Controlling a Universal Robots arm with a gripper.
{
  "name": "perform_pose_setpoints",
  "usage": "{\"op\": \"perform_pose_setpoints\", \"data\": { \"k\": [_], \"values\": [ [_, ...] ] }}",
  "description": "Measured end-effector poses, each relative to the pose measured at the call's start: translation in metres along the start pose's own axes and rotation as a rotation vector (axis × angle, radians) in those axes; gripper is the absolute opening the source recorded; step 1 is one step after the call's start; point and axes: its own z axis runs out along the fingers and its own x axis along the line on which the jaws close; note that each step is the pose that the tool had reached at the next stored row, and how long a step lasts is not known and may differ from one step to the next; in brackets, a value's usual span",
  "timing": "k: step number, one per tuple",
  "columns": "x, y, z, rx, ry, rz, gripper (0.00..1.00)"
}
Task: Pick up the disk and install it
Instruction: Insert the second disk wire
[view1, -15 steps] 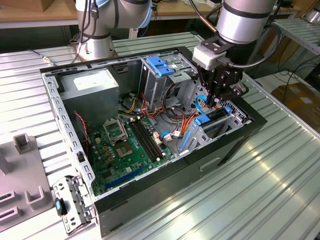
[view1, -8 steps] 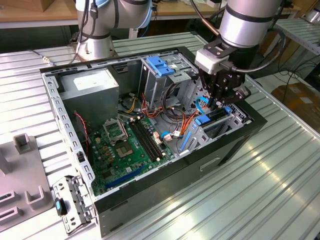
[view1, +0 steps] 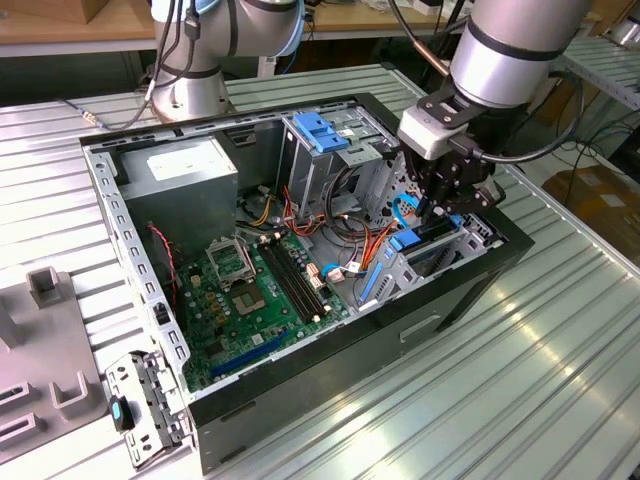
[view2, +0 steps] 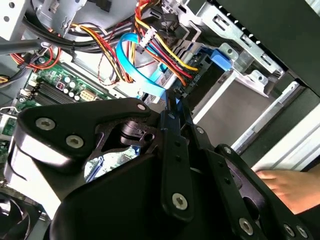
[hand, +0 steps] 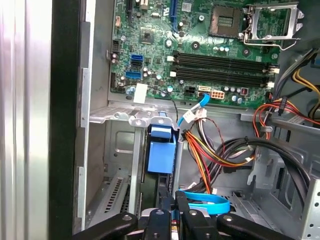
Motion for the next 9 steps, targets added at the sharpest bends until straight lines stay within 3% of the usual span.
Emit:
{"op": "perform_pose_setpoints", "data": {
  "k": [9],
  "values": [
    [0.0044, 0.0004, 0.0005, 0.0, 0.0001, 0.002, 0.16]
  ]
}}
